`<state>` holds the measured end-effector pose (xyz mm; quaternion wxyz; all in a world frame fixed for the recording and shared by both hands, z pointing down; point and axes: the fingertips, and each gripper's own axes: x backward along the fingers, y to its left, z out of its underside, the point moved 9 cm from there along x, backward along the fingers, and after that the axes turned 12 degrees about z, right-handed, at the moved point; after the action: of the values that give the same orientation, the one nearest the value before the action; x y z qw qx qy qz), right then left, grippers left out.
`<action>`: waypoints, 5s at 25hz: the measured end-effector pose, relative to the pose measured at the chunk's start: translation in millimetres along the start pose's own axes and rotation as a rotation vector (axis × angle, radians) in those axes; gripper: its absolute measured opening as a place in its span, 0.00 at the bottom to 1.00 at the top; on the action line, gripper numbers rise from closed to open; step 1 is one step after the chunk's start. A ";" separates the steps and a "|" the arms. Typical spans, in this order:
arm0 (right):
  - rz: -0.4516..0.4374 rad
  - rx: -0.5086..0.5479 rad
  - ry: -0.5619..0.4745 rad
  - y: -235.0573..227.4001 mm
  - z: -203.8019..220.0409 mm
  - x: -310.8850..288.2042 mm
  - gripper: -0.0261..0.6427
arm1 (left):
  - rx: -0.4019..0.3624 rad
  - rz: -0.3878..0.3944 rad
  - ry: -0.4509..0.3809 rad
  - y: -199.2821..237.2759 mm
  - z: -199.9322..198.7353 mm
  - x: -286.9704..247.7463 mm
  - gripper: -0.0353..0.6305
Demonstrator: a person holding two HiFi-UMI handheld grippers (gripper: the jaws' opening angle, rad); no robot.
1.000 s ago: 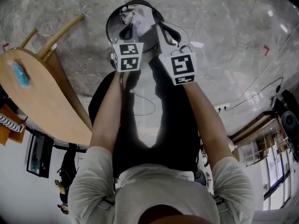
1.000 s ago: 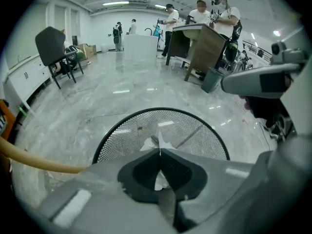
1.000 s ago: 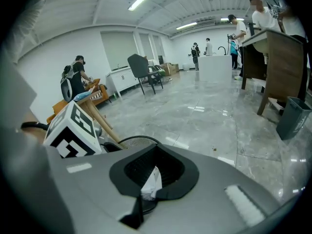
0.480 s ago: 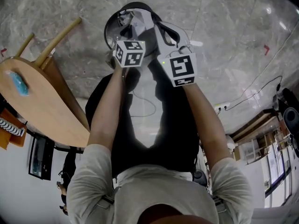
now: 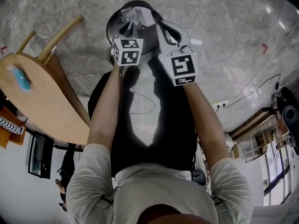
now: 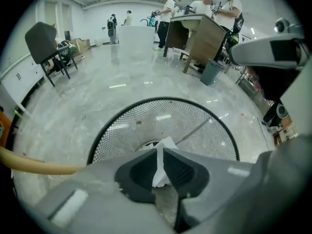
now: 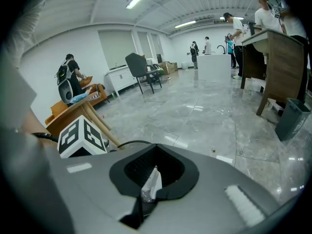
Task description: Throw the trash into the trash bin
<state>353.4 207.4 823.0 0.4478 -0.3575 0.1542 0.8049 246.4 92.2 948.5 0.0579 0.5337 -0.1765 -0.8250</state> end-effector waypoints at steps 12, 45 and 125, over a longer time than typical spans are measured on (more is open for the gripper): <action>-0.062 0.029 -0.037 30.8 -106.2 95.5 0.05 | 0.021 0.010 -0.175 -56.0 -68.1 153.1 0.08; -0.097 0.151 -0.513 112.4 -398.3 433.6 0.05 | -0.067 -0.084 -0.877 -239.3 -199.0 627.4 0.08; -0.583 0.533 -0.226 533.1 -342.9 295.3 0.05 | 0.556 -0.365 -0.964 46.7 127.6 764.7 0.08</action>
<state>-41.1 -101.1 335.0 0.7483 -0.1672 0.1993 0.6102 -196.9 -139.1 354.2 -0.3140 0.1153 -0.2978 -0.8941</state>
